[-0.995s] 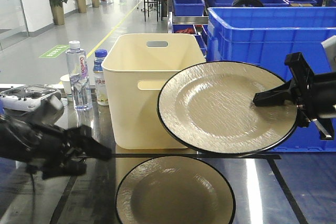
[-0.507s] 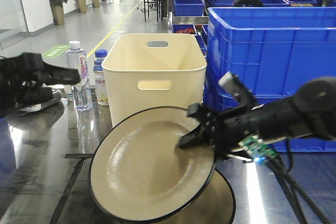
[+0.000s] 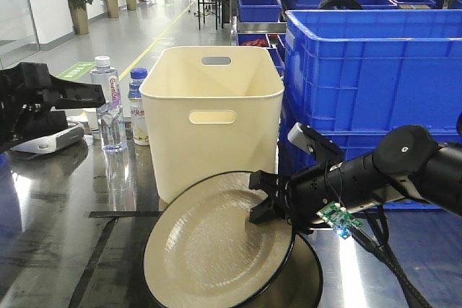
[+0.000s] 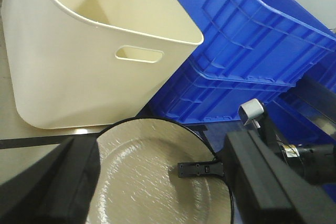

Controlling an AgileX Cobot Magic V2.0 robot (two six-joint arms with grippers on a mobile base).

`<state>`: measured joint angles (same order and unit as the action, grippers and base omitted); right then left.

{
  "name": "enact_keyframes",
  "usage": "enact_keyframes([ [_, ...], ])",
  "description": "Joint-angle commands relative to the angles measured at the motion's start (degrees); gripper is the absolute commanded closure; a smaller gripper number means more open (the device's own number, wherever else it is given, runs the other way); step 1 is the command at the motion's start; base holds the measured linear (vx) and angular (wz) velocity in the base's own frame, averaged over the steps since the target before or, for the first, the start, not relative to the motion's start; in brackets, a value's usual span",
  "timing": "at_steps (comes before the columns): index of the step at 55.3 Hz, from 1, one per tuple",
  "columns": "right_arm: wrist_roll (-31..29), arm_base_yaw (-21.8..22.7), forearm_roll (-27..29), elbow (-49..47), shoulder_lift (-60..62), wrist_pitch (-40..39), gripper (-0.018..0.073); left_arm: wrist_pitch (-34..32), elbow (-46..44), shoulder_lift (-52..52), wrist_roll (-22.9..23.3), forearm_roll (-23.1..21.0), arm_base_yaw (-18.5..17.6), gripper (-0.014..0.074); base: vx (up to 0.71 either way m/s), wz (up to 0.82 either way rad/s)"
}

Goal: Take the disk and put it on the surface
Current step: 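Lower the right gripper's plate onto the first plate and release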

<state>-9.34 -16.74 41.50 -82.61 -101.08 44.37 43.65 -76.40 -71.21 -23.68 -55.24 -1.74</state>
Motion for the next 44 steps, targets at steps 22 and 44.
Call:
enact_keyframes([
  [22, 1.7, 0.2, -11.3, -2.1, 3.2, -0.1, 0.0265, -2.3, -1.7, 1.5, 0.0, -2.9, 0.0, 0.0008, 0.00, 0.00],
  [44, 0.6, 0.2, -24.7, -2.1, 5.1, 3.7, 0.0025, -2.3, -1.7, 1.5, 0.0, -2.9, 0.0, 0.0008, 0.00, 0.00],
])
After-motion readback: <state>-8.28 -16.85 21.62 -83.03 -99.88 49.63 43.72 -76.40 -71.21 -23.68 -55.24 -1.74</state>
